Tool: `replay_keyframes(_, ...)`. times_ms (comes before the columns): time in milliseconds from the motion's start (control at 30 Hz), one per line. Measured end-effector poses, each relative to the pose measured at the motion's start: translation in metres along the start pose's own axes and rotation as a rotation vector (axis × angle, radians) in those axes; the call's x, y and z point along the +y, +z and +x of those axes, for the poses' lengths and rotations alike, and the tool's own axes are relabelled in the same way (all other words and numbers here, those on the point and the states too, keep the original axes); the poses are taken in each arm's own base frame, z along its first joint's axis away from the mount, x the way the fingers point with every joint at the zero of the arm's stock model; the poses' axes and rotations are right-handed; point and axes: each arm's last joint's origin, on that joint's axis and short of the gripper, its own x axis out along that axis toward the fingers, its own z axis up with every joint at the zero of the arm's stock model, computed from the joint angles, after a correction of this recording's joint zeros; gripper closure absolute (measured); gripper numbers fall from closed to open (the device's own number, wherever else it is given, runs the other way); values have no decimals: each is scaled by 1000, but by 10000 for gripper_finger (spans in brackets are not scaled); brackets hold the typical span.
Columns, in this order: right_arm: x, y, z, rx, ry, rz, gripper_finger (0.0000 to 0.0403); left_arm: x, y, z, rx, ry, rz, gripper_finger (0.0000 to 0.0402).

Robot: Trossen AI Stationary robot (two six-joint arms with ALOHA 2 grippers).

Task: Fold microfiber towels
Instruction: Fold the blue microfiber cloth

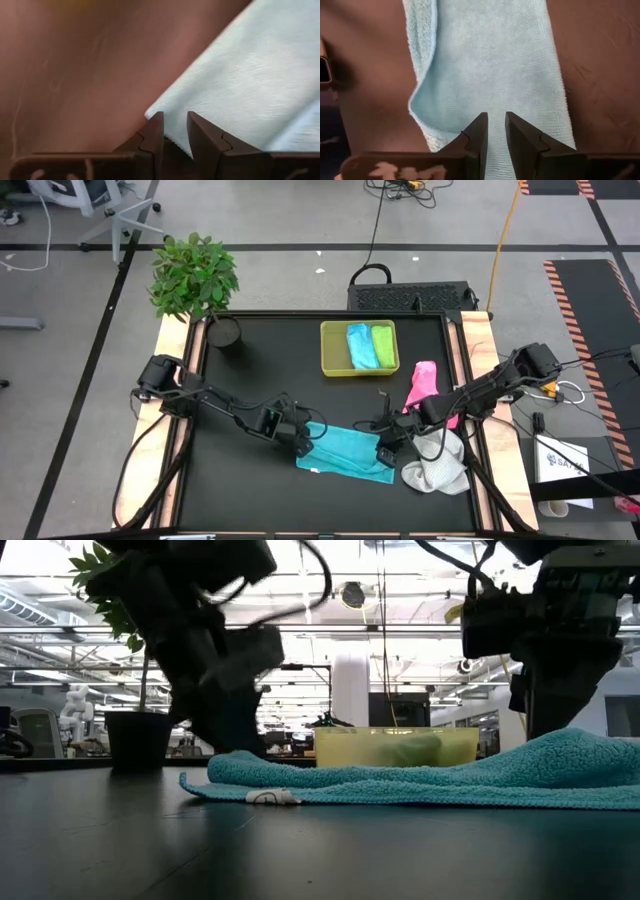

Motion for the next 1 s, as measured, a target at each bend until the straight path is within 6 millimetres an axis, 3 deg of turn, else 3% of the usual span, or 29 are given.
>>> replay_keyframes(400,-1,-1,0,4,-15,-4,344,12,-6,13,85,114,-122,314)
replay_keyframes(767,-31,7,-4,41,-215,-57,344,12,-17,10,140,155,-158,314)
replay_keyframes(1000,-41,22,-6,19,-155,-13,344,10,-20,8,145,155,-186,314)
